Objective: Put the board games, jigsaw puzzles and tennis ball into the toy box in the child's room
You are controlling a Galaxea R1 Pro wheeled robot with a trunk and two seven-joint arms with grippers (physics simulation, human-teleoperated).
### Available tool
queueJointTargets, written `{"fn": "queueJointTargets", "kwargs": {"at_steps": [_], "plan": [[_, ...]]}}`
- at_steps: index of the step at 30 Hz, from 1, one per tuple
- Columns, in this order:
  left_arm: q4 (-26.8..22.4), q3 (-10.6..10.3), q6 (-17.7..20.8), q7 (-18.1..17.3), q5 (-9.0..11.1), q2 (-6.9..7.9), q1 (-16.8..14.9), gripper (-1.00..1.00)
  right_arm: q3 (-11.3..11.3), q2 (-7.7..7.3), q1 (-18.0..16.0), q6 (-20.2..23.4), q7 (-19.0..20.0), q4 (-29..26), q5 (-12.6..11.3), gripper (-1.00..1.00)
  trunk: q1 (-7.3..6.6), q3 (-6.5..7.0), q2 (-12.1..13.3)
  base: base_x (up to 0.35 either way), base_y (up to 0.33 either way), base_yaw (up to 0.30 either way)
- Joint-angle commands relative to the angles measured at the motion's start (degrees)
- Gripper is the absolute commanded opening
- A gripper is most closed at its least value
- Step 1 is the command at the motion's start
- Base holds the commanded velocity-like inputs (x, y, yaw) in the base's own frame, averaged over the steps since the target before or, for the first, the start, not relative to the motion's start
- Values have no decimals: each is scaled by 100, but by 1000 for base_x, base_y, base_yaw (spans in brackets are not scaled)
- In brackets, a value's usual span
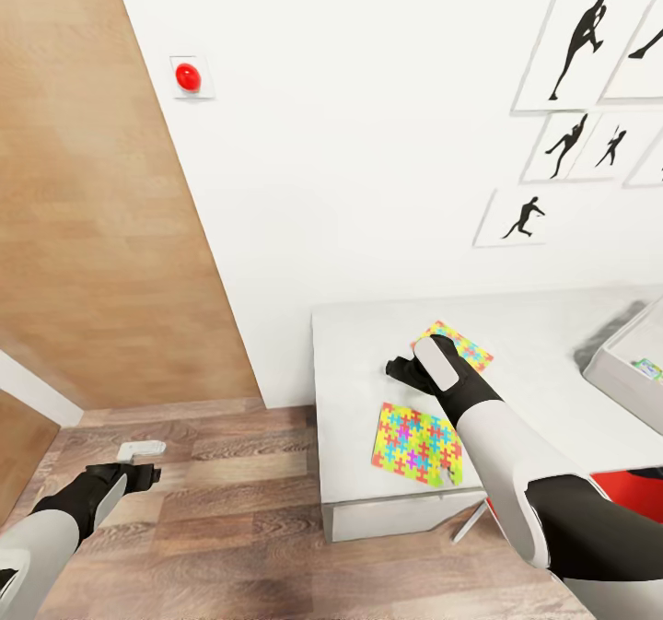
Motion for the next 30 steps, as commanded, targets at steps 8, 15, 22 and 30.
{"fn": "queueJointTargets", "kwargs": {"at_steps": [8,15,22,30], "plan": [[-12,43,36,0,-4,-40,-1,100,27,-4,-5,0,-49,-6,-60,100,2,-83,-11,-64,0,0],[-12,44,36,0,-4,-61,-1,100,27,-4,-5,0,-48,-6,-60,100,2,-138,-11,-18,0,0],[-12,44,36,0,-4,-74,-1,100,27,-4,-4,-1,-41,-6,-54,100,2,-152,-11,-2,0,0],[-12,44,36,0,-4,-77,-1,100,27,-4,-4,-1,-39,-6,-56,100,2,-164,-11,0,0,0]]}}
